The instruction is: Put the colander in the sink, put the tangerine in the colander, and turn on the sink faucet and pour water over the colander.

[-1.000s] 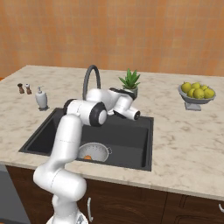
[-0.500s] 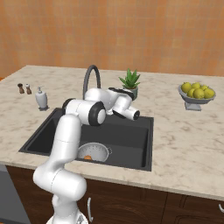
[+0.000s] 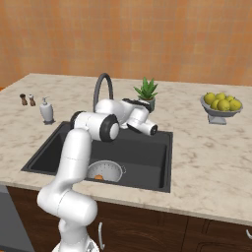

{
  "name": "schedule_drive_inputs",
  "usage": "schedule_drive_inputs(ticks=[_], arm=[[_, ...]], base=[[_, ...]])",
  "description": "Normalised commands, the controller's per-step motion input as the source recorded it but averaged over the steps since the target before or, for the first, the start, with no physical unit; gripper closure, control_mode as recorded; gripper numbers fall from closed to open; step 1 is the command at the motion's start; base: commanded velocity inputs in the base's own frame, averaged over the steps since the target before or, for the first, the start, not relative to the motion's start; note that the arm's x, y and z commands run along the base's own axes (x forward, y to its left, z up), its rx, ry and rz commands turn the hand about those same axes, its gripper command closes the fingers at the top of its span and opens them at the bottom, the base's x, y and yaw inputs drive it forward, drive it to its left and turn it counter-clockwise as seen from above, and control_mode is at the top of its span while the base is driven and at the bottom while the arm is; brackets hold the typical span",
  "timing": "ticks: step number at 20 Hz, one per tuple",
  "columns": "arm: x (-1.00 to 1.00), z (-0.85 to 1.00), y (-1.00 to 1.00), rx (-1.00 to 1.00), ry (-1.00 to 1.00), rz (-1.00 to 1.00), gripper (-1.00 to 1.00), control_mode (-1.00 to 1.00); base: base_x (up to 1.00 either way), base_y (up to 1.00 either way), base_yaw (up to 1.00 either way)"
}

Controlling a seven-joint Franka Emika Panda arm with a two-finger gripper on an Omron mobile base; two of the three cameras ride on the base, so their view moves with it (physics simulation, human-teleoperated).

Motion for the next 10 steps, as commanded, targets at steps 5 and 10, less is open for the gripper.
schedule_drive_inputs(ticks=[5, 10], arm=[[0.18, -0.03, -0.45, 0.0, 0.0, -0.14, 1.0, -1.0], [0.18, -0.05, -0.52, 0.0, 0.0, -0.15, 1.0, -1.0]], base=[[0.0, 0.0, 0.0], [0.0, 0.0, 0.0]])
